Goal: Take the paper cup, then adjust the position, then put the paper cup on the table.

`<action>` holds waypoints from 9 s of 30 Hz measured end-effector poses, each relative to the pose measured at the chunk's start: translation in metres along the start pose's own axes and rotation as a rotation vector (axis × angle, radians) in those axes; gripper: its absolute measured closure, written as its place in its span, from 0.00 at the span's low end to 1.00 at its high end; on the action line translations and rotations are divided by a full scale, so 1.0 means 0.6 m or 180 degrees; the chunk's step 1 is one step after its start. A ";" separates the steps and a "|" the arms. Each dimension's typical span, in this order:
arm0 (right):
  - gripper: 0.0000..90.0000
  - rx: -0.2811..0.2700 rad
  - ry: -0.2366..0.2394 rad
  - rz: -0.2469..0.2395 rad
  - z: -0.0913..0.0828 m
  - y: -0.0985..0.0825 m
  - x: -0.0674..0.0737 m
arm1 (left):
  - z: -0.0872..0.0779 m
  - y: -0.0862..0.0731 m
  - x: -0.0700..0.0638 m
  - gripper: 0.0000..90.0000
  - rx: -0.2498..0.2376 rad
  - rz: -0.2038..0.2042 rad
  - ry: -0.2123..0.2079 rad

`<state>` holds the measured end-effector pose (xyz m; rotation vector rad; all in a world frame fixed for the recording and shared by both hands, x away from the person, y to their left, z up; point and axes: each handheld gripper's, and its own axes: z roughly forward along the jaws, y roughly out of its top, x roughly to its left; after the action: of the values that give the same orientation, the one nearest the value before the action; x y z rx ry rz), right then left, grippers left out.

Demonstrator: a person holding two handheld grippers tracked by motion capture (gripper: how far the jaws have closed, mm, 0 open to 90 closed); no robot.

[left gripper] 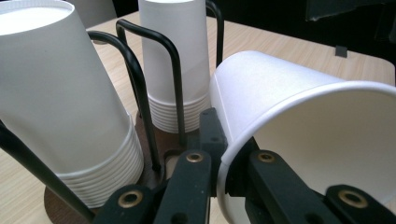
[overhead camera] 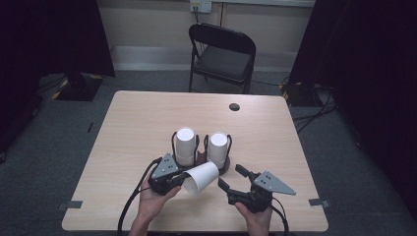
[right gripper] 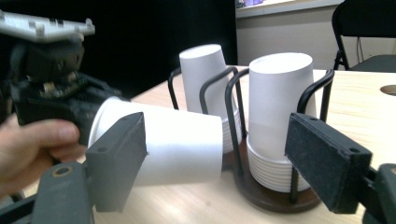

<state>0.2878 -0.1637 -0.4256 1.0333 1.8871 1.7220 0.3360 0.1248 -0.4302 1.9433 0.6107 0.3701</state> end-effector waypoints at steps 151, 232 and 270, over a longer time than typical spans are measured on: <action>0.28 0.0652 -0.0011 -0.1555 0.101 -0.050 0.078 | -0.007 0.000 0.006 0.53 -0.0059 -0.0390 0.0025; 0.28 0.0186 -0.0959 -0.0200 0.112 0.037 -0.227 | -0.040 -0.145 -0.013 0.17 -0.0957 -0.0659 0.1671; 0.25 0.0395 -0.1171 -0.0179 0.135 -0.031 -0.256 | -0.041 -0.146 -0.014 0.18 -0.0995 -0.0673 0.1726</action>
<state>0.4414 -0.2201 -0.4876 1.2337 1.7797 1.2907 0.2944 0.1693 -0.4984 1.4596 1.0297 0.8179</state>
